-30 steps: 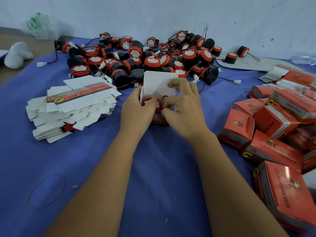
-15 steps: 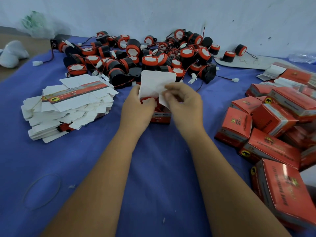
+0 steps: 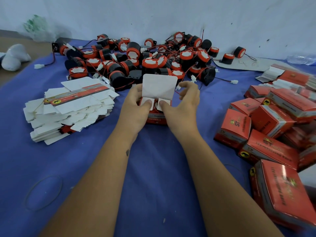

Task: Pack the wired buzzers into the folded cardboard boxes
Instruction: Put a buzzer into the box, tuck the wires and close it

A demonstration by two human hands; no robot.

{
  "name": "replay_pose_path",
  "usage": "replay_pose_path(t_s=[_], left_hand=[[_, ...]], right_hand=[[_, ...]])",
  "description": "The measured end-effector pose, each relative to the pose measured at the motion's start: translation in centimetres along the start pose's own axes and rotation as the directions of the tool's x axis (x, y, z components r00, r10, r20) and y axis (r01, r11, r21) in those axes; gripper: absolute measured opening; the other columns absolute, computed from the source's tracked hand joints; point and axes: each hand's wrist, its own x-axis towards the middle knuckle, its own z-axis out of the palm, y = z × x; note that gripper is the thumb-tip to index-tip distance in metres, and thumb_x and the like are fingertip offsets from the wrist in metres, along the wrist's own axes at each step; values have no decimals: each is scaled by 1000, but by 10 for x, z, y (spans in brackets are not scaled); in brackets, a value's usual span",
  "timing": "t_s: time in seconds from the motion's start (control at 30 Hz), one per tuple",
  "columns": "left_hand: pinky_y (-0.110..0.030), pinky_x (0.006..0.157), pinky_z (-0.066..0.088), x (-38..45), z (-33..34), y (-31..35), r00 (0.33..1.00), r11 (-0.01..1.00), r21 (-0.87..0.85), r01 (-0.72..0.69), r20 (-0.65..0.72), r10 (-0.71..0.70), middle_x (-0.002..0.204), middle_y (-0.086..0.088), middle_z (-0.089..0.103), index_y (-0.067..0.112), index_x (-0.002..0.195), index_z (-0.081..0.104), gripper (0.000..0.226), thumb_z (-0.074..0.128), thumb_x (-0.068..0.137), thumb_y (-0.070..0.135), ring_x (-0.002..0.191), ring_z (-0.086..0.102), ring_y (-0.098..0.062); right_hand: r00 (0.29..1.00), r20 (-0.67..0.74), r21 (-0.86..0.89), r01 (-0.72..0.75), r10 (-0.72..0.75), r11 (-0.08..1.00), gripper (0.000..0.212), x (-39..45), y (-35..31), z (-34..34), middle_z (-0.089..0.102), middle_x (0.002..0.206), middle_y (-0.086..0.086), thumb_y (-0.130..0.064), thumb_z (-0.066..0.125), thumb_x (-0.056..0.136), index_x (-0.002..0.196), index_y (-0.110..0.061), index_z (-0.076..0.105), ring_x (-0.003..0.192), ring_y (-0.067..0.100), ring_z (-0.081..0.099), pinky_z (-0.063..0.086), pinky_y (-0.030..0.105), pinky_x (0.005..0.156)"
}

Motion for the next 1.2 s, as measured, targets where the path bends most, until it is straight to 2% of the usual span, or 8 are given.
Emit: replay_pose_path(t_s=[0.17,0.23,0.33,0.43,0.57,0.7,0.97,1.2], left_hand=[[-13,65,47,-1,-6,1,987,984,138,-115,-97,129,88,14,67,33,85,60,30,64,88,3,78,60,4],[-11,67,48,-5,-16,0,981,953,256,-163,-62,185,88,17,67,31,81,64,28,66,86,4,83,61,4],[-15,80,52,0,-30,1,996,982,173,-81,46,74,111,12,69,28,89,72,38,50,90,-3,106,63,-4],[-21,104,42,6,-39,5,988,983,154,98,105,-114,133,8,61,27,114,71,28,56,93,17,123,52,-6],[-11,101,38,-3,-43,3,976,906,402,-135,213,51,140,17,54,28,123,67,37,72,87,30,124,48,7],[-28,109,38,-5,-39,1,979,875,453,-174,178,103,138,15,55,26,125,66,43,76,84,25,129,48,-2],[-1,93,36,-2,-33,-2,978,902,387,-190,154,140,132,23,55,28,125,66,32,66,93,28,122,47,11],[-7,90,45,-5,-28,0,973,932,284,-226,111,202,116,21,64,34,113,68,24,64,93,21,108,57,12]], right_hand=[[978,206,117,17,-41,993,25,2,3,-10,60,100,-11,2,61,88,100,-20,66,95,3,56,49,23,81],[968,249,137,8,-43,991,40,5,8,-18,65,99,-4,16,44,86,96,-10,73,99,10,59,50,20,86],[941,336,182,-96,30,979,51,10,12,-29,67,103,-2,20,33,79,98,-4,74,107,10,58,49,18,91],[898,440,282,-160,20,946,39,13,13,-35,69,111,0,-4,42,79,101,-1,73,110,7,58,46,11,84],[848,528,127,-34,-39,991,30,11,17,-35,56,132,-5,-18,65,91,121,-16,66,119,0,50,41,12,94],[867,487,24,108,-106,994,44,11,23,-29,52,135,-11,-24,73,86,128,-23,62,122,-1,45,37,2,92],[927,351,36,124,-129,992,33,10,22,-22,62,111,-16,-25,75,85,117,-22,69,109,0,56,43,11,93],[952,298,120,36,-70,992,20,9,15,-21,66,103,-18,-22,69,90,110,-21,72,104,4,62,53,27,92]])
